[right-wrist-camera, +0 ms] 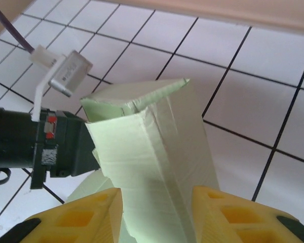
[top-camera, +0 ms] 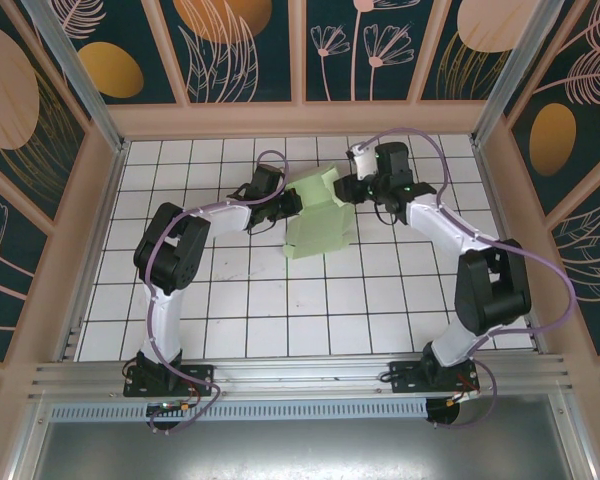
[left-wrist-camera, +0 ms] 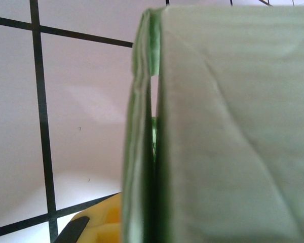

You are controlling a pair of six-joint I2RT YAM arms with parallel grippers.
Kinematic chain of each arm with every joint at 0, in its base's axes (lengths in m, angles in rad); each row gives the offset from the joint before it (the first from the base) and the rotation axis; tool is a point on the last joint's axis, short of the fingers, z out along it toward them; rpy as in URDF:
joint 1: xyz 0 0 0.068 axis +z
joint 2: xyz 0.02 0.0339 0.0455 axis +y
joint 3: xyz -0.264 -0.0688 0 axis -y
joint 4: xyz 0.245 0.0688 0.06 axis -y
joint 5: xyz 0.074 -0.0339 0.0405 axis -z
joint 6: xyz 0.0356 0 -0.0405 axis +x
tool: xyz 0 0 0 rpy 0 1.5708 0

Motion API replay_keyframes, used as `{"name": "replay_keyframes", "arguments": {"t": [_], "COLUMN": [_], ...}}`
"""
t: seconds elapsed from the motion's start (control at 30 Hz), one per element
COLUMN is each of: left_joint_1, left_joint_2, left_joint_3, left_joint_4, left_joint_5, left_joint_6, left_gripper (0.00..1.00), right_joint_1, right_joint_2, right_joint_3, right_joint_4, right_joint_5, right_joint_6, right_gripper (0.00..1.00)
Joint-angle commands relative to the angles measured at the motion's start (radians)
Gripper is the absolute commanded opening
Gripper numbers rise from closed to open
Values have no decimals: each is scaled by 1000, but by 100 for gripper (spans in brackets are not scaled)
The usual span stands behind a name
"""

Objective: Fold the paper box

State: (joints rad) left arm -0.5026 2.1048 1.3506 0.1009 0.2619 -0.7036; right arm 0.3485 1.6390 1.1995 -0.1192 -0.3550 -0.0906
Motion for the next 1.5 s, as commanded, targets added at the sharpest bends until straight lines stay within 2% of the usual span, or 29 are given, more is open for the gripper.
{"name": "replay_keyframes", "arguments": {"t": [0.0, 0.27, 0.9, 1.13, 1.47], "left_joint_1": [-1, -2, -2, -2, -2], "left_joint_2": [1, 3, -1, -1, 5], "left_joint_3": [16, 19, 16, 17, 19], "left_joint_4": [0, 1, 13, 17, 19], "left_joint_5": [25, 33, 52, 57, 60], "left_joint_6": [15, 18, 16, 15, 11], "left_gripper": [0, 0, 0, 0, 0], "right_joint_1": [-3, 5, 160, 193, 277], "right_joint_2": [36, 84, 152, 189, 258], "right_joint_3": [56, 103, 161, 180, 208], "right_joint_4": [-17, -57, -112, -125, -135], "right_joint_5": [-48, -9, 491, 621, 783], "right_joint_6": [-8, -17, -142, -169, -177], "right_gripper": [41, 36, 36, 35, 27]}}
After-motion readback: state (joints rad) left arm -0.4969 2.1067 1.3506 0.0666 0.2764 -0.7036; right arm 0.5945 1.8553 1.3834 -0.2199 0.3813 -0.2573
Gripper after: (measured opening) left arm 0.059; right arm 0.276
